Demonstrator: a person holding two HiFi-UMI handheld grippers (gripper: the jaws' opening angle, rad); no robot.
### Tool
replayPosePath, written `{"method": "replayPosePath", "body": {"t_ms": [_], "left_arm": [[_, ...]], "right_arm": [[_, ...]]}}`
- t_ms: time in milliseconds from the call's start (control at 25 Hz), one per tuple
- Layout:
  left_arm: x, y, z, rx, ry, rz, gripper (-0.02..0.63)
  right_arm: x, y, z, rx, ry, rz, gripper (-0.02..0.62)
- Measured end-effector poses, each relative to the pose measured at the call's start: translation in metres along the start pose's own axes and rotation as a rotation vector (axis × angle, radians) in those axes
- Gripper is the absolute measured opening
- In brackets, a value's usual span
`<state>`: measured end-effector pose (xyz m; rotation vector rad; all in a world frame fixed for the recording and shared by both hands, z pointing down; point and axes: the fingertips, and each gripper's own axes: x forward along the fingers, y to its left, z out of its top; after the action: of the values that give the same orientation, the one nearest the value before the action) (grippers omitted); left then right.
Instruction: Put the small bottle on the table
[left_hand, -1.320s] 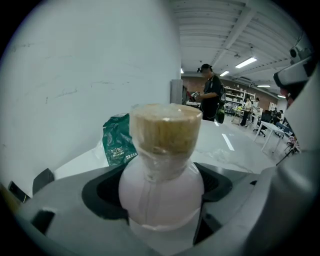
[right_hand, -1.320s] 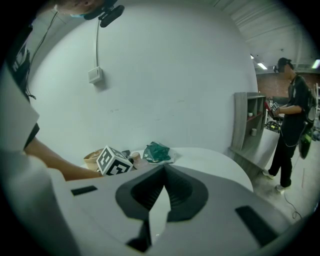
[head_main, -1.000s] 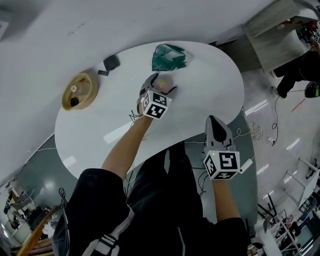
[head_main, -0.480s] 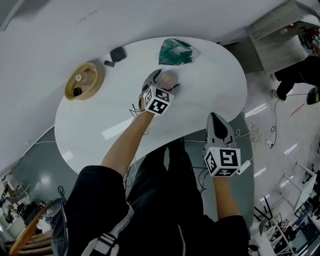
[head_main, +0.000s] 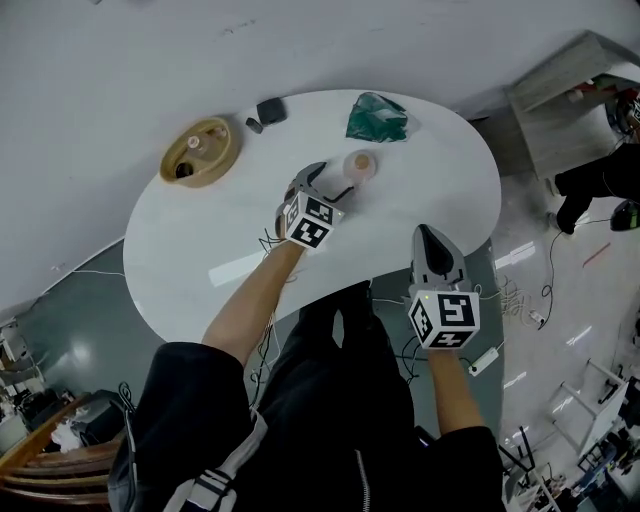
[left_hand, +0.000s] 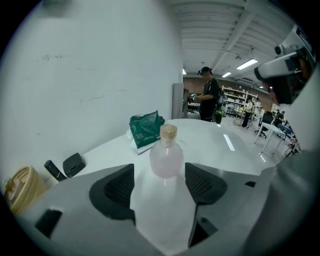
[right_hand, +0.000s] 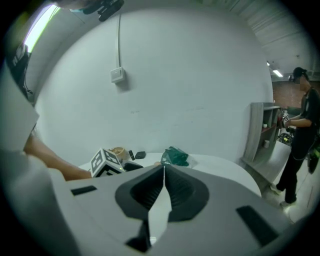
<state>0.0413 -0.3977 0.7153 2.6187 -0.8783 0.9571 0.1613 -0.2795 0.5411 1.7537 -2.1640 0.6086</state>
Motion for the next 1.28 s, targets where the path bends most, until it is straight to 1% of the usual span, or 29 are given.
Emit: {"method": "replayPosePath", "body": {"t_ms": [40,200,320,440,520,640,800,1000,1280], "left_arm": [[-0.008,0.000,0.000,-0.004,-0.002,-0.002,0.300],[-0.044,-0.001,0.003,-0.020,-0.022,0.009,0.216],[-0.074,0.001,0.016,-0.023,-0.060,0.040,0.113],[-0.103,0.001,0.030,-0.027,-0.095,0.068,0.040],[-0.122,0.000,0.042,-0.033,-0.129,0.091,0.006],[-0.152,0.000,0.061,-0.049,-0.186,0.123,0.006],[-0.193,-0.005,0.097,-0.038,-0.276,0.154,0.006],[-0.226,-0.003,0.126,-0.057,-0.375,0.179,0.006],[-0.247,-0.004,0.142,-0.056,-0.431,0.196,0.006]], "right_arm": [[0.000,0.001,0.002,-0.011,-0.009,-0.006,0.004],[-0.001,0.008,0.010,-0.023,-0.032,0.011,0.009],[-0.001,0.016,0.017,-0.044,-0.050,0.033,0.009],[0.000,0.024,0.026,-0.060,-0.069,0.061,0.008],[-0.001,0.029,0.032,-0.072,-0.085,0.077,0.008],[-0.004,0.037,0.044,-0.084,-0.114,0.101,0.008],[-0.009,0.045,0.059,-0.101,-0.149,0.131,-0.003],[-0.008,0.053,0.071,-0.115,-0.176,0.163,-0.009],[-0.013,0.060,0.082,-0.142,-0.199,0.187,-0.009]]}}
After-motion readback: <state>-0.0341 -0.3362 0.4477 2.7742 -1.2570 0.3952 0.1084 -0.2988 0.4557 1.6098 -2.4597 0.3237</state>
